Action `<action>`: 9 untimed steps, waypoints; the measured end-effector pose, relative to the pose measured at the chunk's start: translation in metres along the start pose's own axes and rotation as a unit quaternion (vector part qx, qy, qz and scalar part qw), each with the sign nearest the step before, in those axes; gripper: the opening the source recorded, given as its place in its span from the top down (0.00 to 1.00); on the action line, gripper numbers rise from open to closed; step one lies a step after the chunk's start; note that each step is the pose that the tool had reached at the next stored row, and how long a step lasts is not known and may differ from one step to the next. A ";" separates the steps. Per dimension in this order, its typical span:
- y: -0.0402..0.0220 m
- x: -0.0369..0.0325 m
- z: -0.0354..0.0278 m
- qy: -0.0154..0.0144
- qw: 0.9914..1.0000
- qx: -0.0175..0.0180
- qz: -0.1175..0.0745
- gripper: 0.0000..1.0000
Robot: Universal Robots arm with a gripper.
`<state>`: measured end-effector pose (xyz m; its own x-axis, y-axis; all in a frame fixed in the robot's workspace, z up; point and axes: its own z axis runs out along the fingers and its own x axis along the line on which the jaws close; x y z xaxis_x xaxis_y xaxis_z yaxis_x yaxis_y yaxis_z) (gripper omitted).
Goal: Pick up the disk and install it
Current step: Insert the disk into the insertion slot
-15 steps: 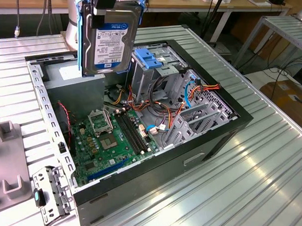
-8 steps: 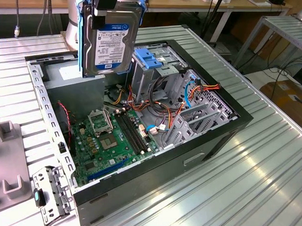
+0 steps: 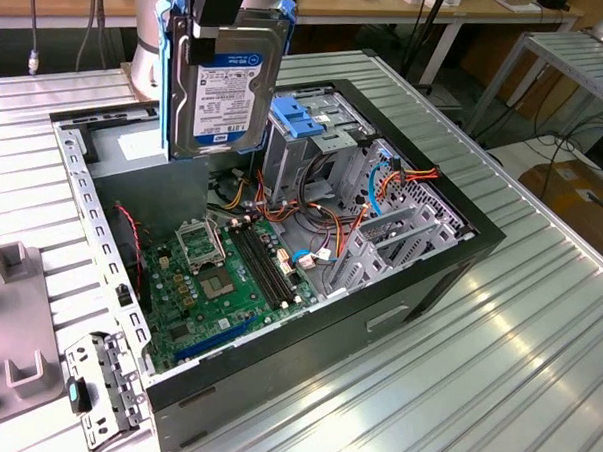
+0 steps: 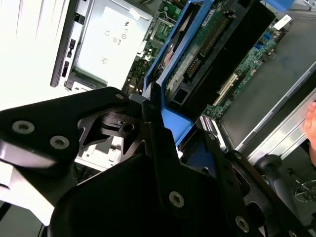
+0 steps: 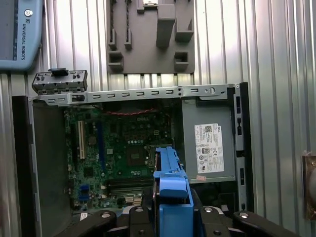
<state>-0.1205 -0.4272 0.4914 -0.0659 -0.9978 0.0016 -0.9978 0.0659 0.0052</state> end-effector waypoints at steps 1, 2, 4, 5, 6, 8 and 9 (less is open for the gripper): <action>-0.0002 0.0023 0.0000 0.000 1.000 0.000 0.000 0.63; -0.0003 0.0042 0.0000 0.000 1.000 0.000 0.000 0.63; -0.0006 0.0087 0.0000 0.000 1.000 0.000 0.000 0.63; -0.0007 0.0103 0.0000 0.000 1.000 0.000 0.000 0.63; -0.0009 0.0121 0.0000 0.000 1.000 0.000 0.000 0.63; -0.0012 0.0165 0.0000 0.000 1.000 0.000 0.000 0.63; -0.0014 0.0180 0.0000 0.000 1.000 0.000 0.000 0.63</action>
<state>-0.1203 -0.4453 0.4914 -0.0659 -0.9978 0.0021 -0.9978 0.0659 0.0052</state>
